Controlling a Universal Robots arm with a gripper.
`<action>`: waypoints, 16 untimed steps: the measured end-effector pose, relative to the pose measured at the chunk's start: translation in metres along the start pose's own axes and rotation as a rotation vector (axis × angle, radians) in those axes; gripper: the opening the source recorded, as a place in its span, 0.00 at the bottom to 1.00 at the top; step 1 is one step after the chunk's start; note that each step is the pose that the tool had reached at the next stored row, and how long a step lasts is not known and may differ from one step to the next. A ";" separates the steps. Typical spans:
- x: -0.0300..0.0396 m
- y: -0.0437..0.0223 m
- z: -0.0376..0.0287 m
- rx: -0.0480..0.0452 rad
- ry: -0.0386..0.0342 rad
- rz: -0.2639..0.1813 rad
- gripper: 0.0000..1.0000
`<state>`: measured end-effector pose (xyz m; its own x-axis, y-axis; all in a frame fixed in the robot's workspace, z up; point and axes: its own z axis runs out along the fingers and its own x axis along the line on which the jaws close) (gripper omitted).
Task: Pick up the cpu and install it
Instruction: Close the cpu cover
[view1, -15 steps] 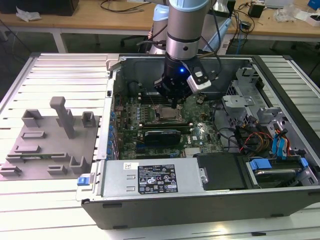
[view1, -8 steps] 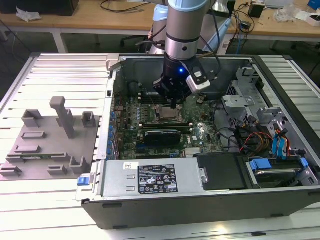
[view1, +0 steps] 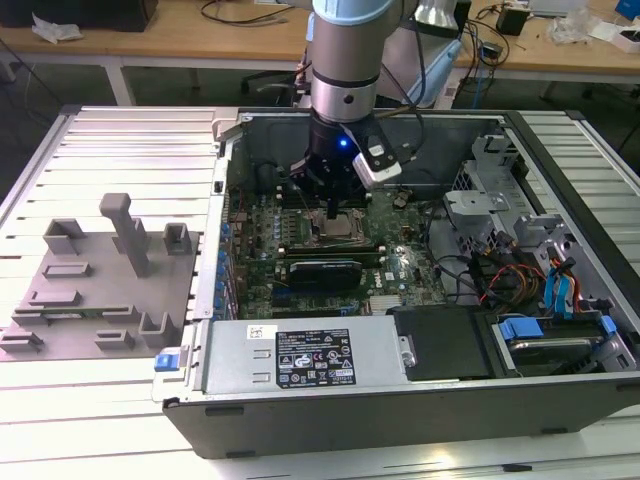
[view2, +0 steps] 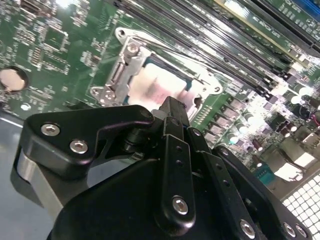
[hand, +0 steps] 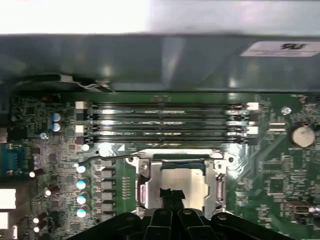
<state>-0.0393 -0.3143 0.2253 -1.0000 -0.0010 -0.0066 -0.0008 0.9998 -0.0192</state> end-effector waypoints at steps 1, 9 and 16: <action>0.0024 -0.0004 0.0013 -0.0001 0.0000 0.000 0.11; 0.0127 -0.0018 0.0133 -0.0056 0.0000 0.000 0.11; 0.0150 -0.0016 0.0152 -0.0063 -0.0006 0.000 0.11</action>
<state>-0.0542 -0.3163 0.2101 -1.0000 -0.0009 -0.0071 -0.0008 0.9999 -0.0129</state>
